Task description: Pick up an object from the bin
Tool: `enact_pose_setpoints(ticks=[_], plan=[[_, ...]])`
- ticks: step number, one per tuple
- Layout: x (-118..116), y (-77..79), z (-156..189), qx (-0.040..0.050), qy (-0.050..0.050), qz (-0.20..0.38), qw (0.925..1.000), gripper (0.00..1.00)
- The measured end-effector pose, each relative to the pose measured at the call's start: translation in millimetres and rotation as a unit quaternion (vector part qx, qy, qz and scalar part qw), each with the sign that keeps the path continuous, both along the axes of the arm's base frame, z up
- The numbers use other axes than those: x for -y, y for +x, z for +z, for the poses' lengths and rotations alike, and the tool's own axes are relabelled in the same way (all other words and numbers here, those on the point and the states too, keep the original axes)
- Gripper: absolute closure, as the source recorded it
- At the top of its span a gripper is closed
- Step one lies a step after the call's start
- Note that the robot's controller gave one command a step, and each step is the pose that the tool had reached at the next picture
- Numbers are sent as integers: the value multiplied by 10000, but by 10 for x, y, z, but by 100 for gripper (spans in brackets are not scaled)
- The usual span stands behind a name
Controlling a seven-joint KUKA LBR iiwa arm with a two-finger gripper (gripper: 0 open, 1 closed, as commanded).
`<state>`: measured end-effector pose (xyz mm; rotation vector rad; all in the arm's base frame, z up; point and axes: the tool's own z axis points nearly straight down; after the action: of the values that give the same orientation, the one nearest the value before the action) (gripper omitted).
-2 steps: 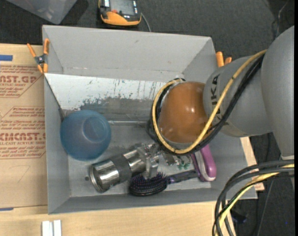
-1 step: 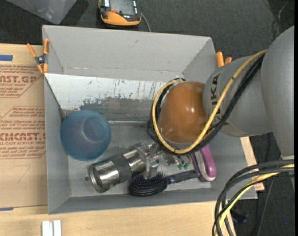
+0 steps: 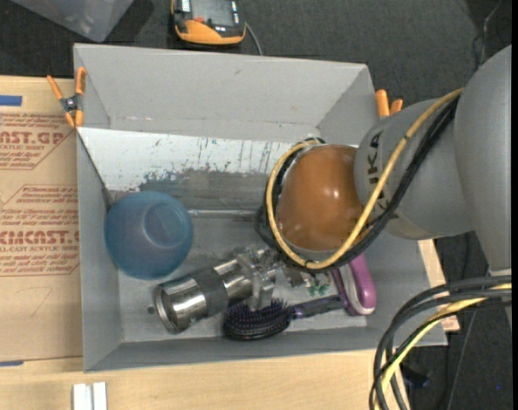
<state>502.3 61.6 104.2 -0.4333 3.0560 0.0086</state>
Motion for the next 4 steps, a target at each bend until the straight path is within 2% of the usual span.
enact_pose_setpoints(ticks=[1,3,4], plan=[[-5,4,6,-3,-3,7,10000,100],[81,19,50,65,22,152,9999,100],[11,118,48,65,9,23,10000,100]])
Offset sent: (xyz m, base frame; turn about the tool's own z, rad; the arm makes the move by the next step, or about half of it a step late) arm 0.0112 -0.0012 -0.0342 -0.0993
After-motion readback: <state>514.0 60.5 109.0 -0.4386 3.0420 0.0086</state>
